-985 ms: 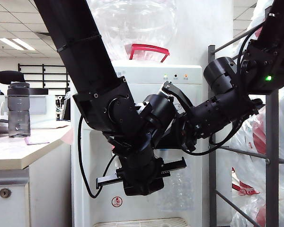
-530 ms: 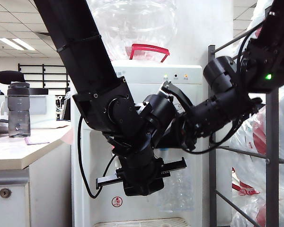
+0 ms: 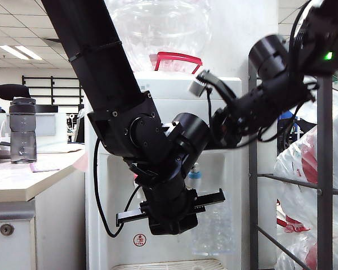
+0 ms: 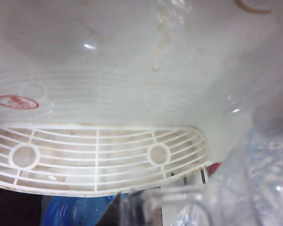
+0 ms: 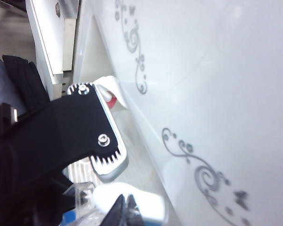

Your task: Pick up the plastic mug from the left desk, go to the cold water outlet of the water dispenser, press the vertical switch to get some water, then put the mug back on the desk.

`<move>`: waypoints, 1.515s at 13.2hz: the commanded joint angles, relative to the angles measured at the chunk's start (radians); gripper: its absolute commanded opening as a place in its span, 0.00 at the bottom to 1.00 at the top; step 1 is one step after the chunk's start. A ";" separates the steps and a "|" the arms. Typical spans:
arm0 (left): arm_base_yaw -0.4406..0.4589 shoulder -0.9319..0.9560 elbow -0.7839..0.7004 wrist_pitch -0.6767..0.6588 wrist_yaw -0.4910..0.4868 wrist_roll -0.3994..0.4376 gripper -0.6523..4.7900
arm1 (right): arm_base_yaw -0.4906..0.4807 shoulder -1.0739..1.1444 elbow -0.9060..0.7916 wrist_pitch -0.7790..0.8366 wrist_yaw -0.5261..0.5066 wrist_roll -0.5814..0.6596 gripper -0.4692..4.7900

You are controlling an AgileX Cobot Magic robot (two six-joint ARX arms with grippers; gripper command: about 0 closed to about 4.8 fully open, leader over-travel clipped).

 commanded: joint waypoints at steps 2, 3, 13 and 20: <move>-0.002 -0.008 0.005 0.042 0.006 -0.001 0.11 | -0.006 -0.070 0.002 -0.082 0.001 0.006 0.08; -0.002 -0.008 0.004 0.041 0.006 -0.001 0.11 | -0.006 -0.081 0.002 -0.093 0.001 0.014 0.08; -0.003 -0.017 -0.018 0.023 0.020 -0.009 0.11 | -0.021 -0.185 0.002 -0.108 0.000 0.086 0.08; -0.029 -0.045 -0.076 0.072 -0.003 -0.023 0.11 | -0.023 -0.208 0.002 -0.100 0.001 0.102 0.08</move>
